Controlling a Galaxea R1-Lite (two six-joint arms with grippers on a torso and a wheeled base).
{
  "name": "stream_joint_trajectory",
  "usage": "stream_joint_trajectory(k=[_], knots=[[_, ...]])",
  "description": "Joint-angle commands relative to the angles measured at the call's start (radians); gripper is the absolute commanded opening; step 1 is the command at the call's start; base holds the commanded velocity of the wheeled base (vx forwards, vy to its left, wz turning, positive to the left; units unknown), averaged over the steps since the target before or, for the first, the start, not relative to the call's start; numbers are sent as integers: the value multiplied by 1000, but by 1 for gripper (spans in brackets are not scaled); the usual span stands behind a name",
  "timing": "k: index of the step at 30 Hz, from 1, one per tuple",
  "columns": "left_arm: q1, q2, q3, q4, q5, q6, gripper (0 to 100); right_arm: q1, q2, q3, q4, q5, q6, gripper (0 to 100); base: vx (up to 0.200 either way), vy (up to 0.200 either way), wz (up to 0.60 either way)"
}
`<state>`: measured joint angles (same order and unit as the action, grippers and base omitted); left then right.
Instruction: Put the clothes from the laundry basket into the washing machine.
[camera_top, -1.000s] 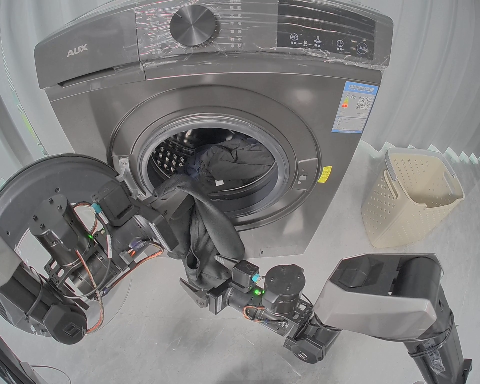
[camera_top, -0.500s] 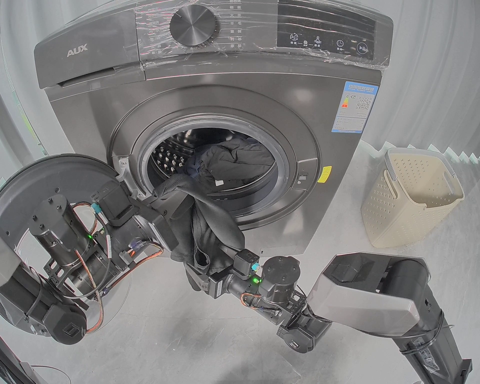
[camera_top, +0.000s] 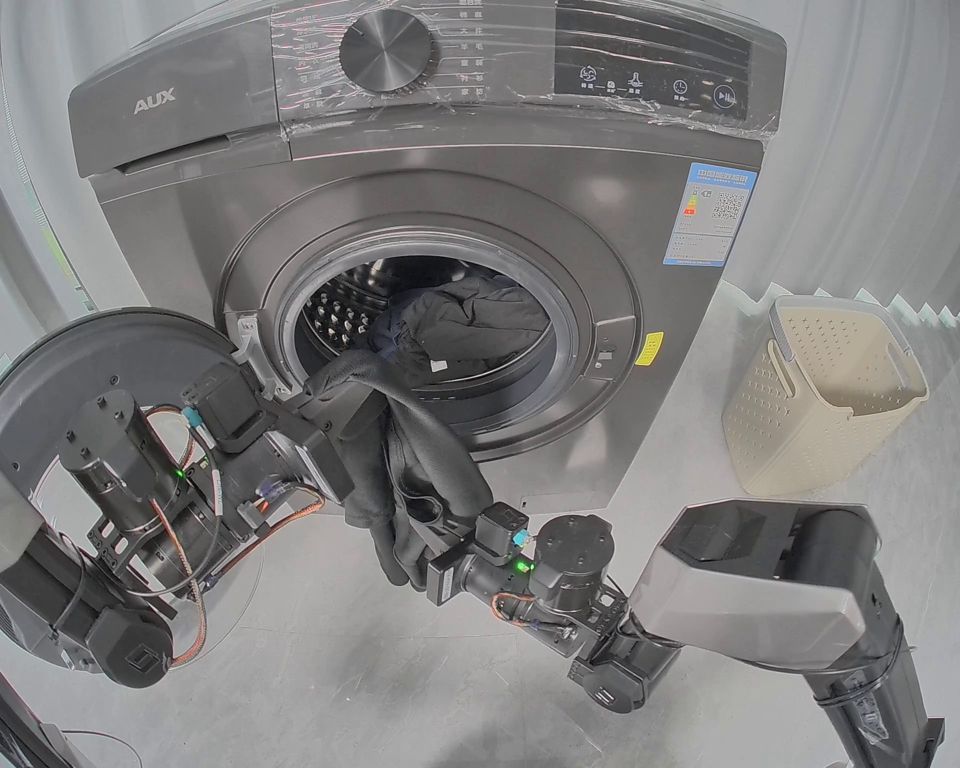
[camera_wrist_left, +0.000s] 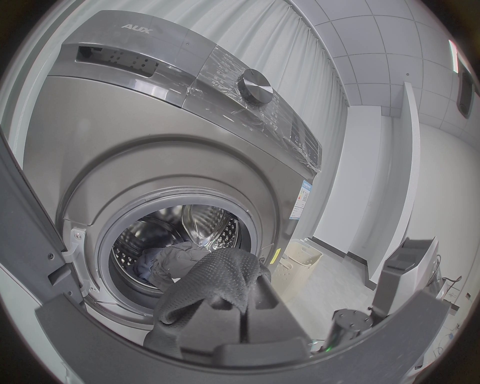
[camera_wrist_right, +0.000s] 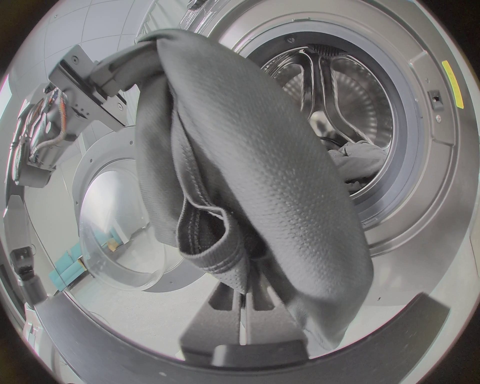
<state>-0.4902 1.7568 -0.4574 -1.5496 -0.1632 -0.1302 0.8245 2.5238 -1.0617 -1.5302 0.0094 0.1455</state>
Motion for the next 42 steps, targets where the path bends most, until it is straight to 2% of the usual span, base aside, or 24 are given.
stream_joint_trajectory(k=[1, 3, 7, 14, 20, 24, 33, 42], knots=[[32, 13, 0, 0, -1, 0, 0, 21, -178, 184, -5, 1, -3, 0, 0, 0, 0], [50, 23, 0, 0, -4, 0, 0, 16, -267, 299, -7, 8, -6, 0, 0, 0, 0], [58, 29, 2, 0, -6, 1, 0, -7, -404, 436, -7, 20, -12, 0, 0, 0, 0], [59, 23, 16, 0, -7, 1, 0, -91, -510, 500, -2, 54, -34, 0, 0, 0, 0], [59, -8, 57, -1, -19, 9, 0, -171, -556, 483, -8, 60, -32, 0, 0, 0, 0], [61, -19, 89, -1, -58, 11, 0, -194, -571, 433, -8, 52, -24, 0, 0, 0, 0], [59, -46, 102, -1, -81, 12, 0, -197, -620, 327, -8, 34, -12, 0, 0, 0, 0], [58, -85, 86, -1, -79, 7, 0, -196, -642, 322, -10, 32, -12, 0, 0, 0, 0]])
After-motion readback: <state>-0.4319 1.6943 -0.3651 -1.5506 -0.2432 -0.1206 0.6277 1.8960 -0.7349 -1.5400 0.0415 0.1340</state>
